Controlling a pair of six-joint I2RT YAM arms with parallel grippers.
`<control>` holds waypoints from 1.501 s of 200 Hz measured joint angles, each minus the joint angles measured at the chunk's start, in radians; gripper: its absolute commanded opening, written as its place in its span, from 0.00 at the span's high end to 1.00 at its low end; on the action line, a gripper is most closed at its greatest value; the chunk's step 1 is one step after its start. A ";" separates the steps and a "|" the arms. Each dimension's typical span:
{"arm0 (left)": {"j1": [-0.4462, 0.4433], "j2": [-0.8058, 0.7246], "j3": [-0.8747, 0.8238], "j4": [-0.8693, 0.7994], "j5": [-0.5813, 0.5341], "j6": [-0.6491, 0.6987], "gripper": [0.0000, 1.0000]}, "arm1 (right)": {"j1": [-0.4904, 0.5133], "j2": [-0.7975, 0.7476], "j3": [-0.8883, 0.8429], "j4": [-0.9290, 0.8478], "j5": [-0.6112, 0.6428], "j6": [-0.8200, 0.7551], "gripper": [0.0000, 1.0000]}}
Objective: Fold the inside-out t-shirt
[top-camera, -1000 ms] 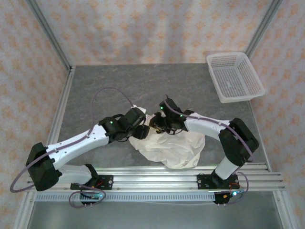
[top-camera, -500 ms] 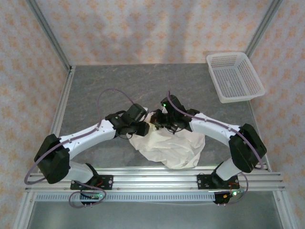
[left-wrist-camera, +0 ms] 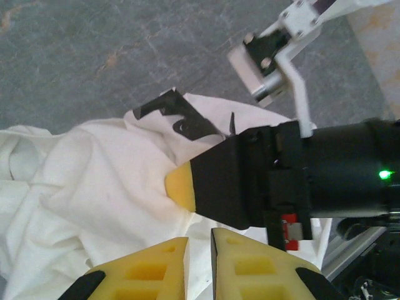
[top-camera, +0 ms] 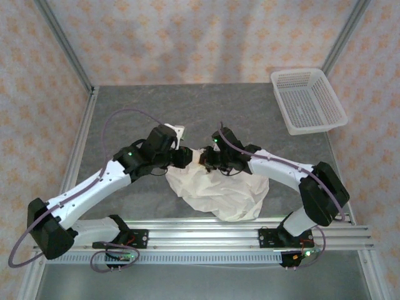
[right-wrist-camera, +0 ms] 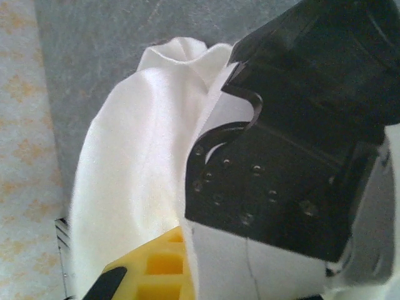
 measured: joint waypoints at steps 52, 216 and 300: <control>0.000 0.050 -0.016 -0.007 0.027 0.003 0.68 | 0.000 -0.003 0.000 -0.015 0.008 -0.011 1.00; 0.039 -0.024 0.018 0.068 0.252 -0.205 1.00 | 0.002 -0.052 -0.201 0.014 0.324 -0.254 0.66; 0.039 -0.016 0.090 -0.002 0.261 -0.246 1.00 | 0.300 -0.537 -0.332 0.263 0.545 -0.504 0.52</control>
